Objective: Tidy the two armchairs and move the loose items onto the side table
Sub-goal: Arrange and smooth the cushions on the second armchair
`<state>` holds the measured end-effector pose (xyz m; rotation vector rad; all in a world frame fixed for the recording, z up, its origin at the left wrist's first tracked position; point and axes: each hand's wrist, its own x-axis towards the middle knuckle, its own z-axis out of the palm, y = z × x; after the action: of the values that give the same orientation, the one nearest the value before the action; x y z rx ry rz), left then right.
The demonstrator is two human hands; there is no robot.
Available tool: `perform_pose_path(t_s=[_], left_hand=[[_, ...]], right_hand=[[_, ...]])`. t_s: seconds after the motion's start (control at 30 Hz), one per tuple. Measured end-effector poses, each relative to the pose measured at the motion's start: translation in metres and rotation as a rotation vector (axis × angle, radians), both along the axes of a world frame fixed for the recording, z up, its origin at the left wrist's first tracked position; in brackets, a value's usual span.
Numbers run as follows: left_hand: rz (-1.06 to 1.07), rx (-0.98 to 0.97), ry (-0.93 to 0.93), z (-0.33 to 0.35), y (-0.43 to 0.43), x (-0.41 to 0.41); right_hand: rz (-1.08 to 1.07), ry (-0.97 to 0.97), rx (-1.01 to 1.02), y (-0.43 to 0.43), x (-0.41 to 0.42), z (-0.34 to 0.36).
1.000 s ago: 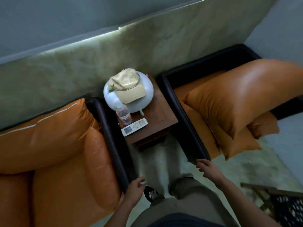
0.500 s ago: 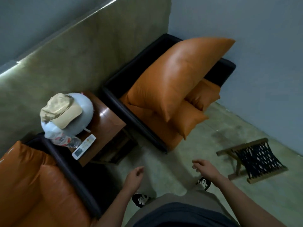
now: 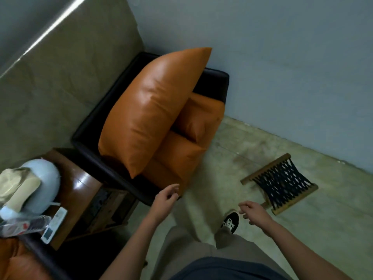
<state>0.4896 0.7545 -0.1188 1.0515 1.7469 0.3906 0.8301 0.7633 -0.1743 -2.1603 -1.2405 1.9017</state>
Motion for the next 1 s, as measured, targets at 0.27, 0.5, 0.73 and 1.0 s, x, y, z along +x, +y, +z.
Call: perform_pose_path(t_s=[0.27,0.5,0.73,1.0], left_hand=[[0.021,-0.079,0.045,-0.021,0.015,0.017],[0.113,-0.084,-0.014,-0.040,0.047,0.017],[0.227,-0.090,-0.086,-0.036,0.080,0.007],[0.373,-0.088,-0.119,-0.030,0.095,0.002]], right_hand=[[0.026,0.002,-0.002,0.052,0.010,-0.007],[0.229,-0.043,0.030,0.109,-0.002,-0.005],[0.406,-0.072,0.125,0.188,-0.030,-0.001],[0.533,-0.046,0.111,0.238,-0.078,0.012]])
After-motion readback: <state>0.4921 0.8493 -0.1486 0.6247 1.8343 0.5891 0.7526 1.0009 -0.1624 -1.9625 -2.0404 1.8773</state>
